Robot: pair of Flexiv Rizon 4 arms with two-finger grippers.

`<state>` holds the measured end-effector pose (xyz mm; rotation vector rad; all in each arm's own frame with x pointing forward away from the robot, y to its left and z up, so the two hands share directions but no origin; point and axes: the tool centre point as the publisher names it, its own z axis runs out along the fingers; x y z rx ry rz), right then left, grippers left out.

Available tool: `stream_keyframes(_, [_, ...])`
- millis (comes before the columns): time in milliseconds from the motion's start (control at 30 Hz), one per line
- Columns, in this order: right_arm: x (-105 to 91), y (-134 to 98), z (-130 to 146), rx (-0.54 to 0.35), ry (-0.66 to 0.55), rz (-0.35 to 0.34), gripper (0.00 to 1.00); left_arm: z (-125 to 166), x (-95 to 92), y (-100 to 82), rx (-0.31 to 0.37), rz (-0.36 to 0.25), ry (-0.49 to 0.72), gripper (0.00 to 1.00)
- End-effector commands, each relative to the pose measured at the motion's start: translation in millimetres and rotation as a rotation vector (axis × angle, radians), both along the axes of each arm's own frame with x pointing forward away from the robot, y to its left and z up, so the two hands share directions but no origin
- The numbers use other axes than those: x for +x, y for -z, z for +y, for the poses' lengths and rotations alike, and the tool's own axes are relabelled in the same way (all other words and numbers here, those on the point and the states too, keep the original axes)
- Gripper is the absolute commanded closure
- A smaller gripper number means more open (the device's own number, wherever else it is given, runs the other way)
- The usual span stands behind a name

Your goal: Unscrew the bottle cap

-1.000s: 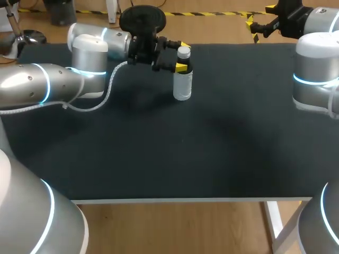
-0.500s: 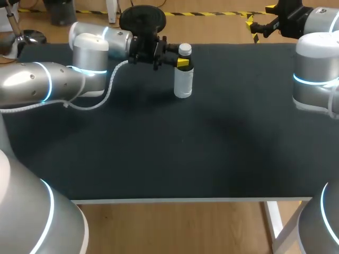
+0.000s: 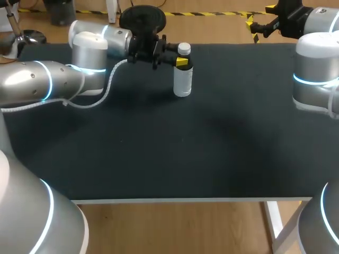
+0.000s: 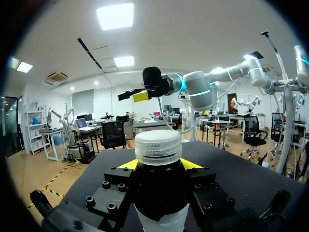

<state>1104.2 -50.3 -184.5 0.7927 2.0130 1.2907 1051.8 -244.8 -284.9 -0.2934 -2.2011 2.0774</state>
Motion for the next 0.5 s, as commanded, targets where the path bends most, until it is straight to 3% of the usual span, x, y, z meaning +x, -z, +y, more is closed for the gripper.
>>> stream_keyframes(33, [0.0,0.0,0.0,0.000,0.000,0.000,0.00,-0.5,4.9,4.5,-0.010,0.003,0.009,1.00])
stream_keyframes(500, [0.0,0.0,0.0,0.000,0.000,0.000,0.00,1.1,6.4,3.5,-0.020,0.006,0.021,1.00])
